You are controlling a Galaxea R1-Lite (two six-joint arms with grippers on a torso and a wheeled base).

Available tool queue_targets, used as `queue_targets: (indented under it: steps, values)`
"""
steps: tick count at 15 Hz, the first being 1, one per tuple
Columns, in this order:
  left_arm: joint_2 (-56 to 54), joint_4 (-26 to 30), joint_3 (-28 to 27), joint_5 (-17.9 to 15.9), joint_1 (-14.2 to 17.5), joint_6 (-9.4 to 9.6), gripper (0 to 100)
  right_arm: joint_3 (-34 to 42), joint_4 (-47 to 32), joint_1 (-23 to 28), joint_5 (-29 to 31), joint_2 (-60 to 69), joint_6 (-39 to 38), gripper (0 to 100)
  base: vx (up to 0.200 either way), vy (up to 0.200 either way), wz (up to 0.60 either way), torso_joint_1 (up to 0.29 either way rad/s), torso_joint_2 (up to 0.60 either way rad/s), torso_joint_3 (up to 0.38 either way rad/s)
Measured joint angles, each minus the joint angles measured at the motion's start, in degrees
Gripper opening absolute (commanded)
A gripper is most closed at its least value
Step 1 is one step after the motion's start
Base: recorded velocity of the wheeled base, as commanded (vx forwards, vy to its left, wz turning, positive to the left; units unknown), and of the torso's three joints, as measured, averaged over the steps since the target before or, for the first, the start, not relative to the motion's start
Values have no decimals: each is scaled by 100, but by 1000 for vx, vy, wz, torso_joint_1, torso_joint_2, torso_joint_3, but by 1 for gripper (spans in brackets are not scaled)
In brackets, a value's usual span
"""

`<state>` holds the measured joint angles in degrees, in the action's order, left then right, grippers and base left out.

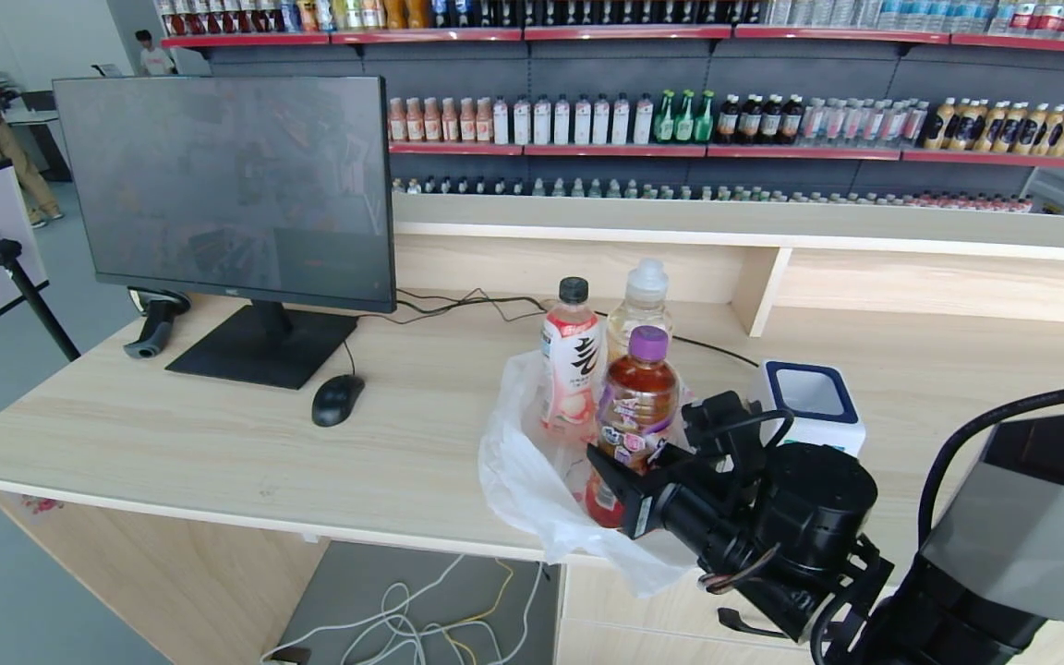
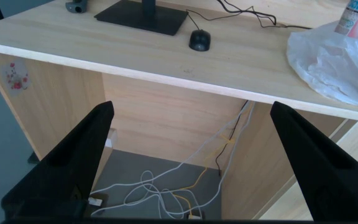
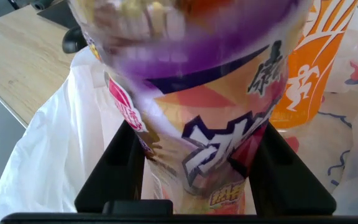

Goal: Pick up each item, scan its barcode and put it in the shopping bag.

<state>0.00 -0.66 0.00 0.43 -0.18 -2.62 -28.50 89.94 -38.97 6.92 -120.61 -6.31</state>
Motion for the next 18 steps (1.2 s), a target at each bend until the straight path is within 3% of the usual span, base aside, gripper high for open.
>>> queue_targets:
  steps: [18]
  values:
    - [0,0,0,0,0,0,100,408,2,-11,0,30,-2,0,0,0,0,0,0,0]
